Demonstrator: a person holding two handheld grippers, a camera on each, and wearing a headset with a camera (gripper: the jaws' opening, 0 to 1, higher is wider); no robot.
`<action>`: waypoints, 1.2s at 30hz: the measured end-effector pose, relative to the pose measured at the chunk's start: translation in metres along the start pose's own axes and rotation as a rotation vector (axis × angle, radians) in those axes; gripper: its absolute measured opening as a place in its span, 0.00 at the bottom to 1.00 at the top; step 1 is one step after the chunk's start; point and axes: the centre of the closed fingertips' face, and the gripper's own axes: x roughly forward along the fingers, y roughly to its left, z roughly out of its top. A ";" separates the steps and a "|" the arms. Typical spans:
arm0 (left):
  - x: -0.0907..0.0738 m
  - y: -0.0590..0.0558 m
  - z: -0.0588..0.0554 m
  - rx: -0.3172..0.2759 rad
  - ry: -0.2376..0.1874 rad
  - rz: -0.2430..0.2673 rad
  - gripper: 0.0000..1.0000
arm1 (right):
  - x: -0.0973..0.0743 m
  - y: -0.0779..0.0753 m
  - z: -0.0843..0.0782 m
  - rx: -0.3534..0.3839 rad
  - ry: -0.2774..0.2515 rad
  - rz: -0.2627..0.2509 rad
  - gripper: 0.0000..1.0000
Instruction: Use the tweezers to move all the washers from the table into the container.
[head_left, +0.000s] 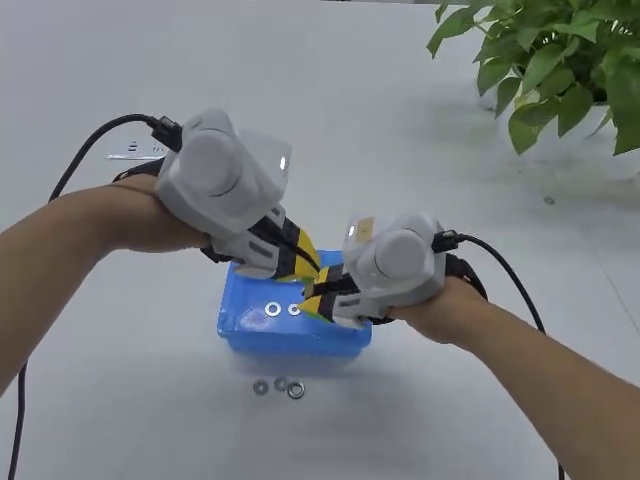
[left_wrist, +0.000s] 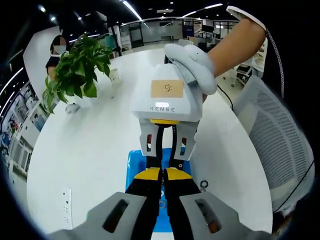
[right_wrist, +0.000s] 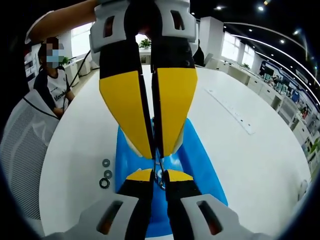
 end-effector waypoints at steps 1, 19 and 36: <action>0.001 0.000 0.000 -0.001 0.000 -0.001 0.05 | 0.000 0.000 -0.001 0.002 0.001 0.001 0.10; 0.008 0.000 -0.003 -0.001 0.007 -0.011 0.05 | 0.003 -0.001 -0.008 0.004 0.005 -0.003 0.10; 0.002 -0.002 0.001 0.006 0.010 -0.006 0.05 | -0.003 0.001 -0.005 0.000 0.005 -0.008 0.11</action>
